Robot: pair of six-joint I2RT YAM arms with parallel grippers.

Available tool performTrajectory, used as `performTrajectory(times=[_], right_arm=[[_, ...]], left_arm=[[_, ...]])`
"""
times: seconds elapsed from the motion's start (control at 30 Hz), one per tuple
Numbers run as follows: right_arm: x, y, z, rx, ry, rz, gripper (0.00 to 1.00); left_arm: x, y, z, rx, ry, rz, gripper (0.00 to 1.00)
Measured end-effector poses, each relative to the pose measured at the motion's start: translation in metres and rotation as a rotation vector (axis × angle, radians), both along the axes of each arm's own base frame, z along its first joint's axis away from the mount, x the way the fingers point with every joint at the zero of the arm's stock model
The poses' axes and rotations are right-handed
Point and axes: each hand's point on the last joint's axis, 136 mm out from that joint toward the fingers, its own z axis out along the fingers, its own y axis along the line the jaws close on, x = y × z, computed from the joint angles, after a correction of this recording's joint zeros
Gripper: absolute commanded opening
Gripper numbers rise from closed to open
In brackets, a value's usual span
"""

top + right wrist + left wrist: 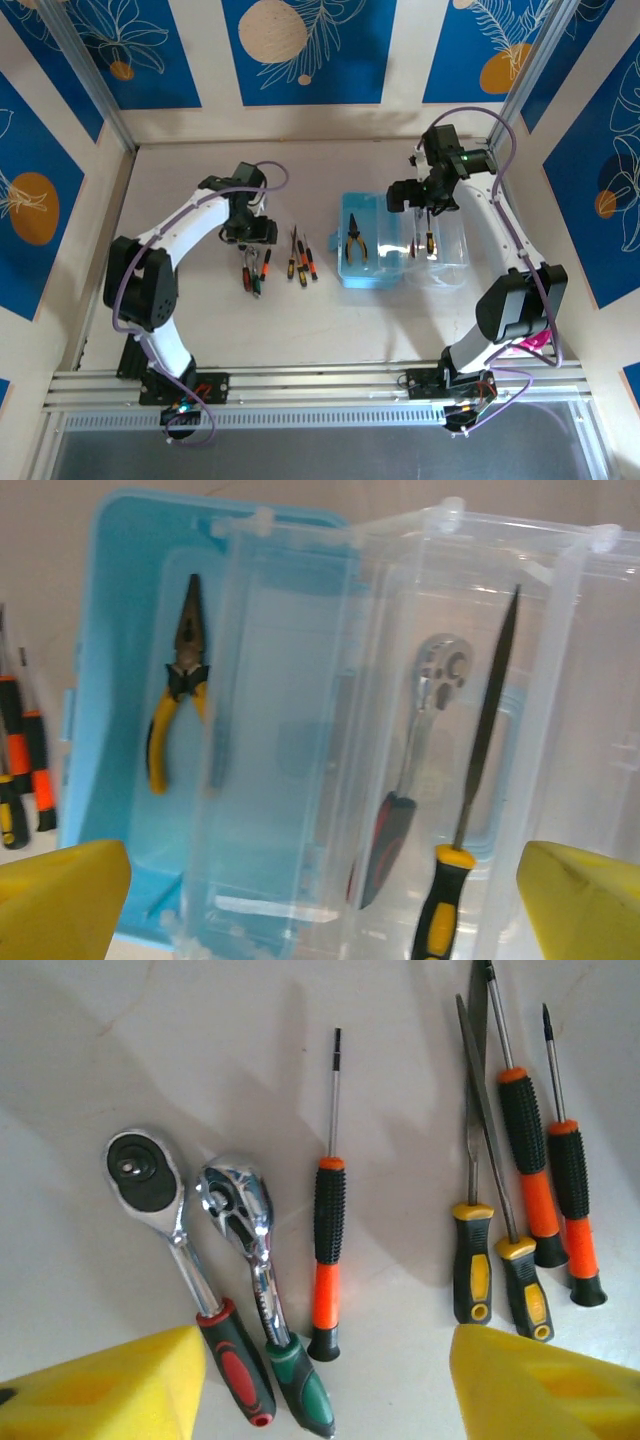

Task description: Pack the tool kit

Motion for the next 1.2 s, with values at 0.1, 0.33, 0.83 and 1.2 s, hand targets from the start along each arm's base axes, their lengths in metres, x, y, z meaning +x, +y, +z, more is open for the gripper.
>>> performTrajectory(times=[0.1, 0.33, 0.83, 1.2], right_arm=[[-0.001, 0.005, -0.001, 0.021, 0.007, 0.009, 0.99], [-0.002, 0.011, -0.001, 0.054, 0.012, 0.023, 0.99], [-0.004, 0.009, -0.009, 0.066, 0.034, 0.017, 0.99], [-0.005, 0.007, -0.009, 0.066, 0.035, 0.012, 0.99]], left_arm=[[-0.005, -0.015, -0.013, 0.014, 0.022, -0.034, 0.40], [-0.002, -0.017, -0.057, 0.127, 0.067, -0.016, 0.31], [0.013, -0.010, -0.088, 0.241, 0.048, 0.011, 0.22], [0.011, -0.014, -0.085, 0.223, 0.062, 0.007, 0.00]])
